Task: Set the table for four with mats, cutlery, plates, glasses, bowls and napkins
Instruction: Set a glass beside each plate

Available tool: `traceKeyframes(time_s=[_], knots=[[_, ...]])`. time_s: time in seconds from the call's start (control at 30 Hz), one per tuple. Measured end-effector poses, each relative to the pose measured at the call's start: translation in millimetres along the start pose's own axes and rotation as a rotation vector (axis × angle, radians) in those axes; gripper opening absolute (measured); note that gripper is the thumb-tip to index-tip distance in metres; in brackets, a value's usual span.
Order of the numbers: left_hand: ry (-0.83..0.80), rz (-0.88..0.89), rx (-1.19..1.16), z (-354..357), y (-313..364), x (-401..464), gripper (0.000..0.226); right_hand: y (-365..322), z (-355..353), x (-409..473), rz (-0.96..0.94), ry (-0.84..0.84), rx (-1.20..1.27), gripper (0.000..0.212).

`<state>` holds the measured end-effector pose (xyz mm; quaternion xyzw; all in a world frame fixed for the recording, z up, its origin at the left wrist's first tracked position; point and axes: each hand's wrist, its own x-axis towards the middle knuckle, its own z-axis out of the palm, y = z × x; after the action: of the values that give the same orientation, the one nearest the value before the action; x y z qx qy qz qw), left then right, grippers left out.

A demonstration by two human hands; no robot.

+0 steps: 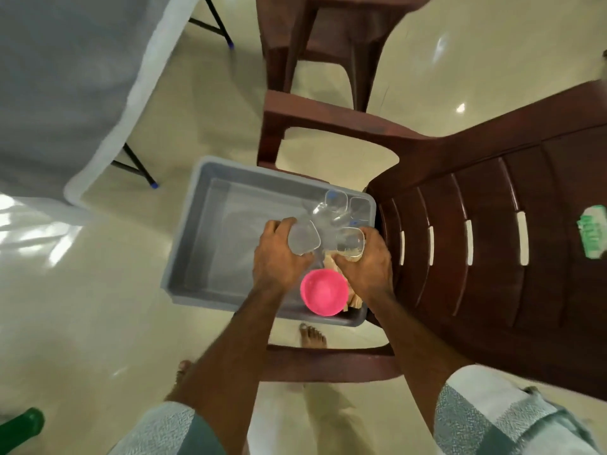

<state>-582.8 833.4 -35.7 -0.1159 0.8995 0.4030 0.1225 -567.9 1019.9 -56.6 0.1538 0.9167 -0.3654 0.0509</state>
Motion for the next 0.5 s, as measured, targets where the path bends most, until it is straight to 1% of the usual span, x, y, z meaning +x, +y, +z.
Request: traceKeyframes(time_s=[0.1,0.23,0.37,0.5], knots=[[0.092,0.031,-0.084,-58.9,4.5,-21.3,0.074,-55.1,-7.5,-24.6,-0.068,0.010,0.009,0.069],[0.242,0.081,-0.141,-158.7,-5.5,-57.2,0.071,-149.3,-1.1,-65.3,-0.184,0.003,0.067,0.064],[0.314,0.096,-0.189,-258.5,-42.2,-92.2,0.071,-248.4,20.2,-106.2,-0.310,-0.079,0.090,0.064],[0.385,0.099,-0.214,-349.9,-86.2,-120.8,0.065,-337.9,53.4,-139.2,-0.369,-0.172,0.118,0.061]])
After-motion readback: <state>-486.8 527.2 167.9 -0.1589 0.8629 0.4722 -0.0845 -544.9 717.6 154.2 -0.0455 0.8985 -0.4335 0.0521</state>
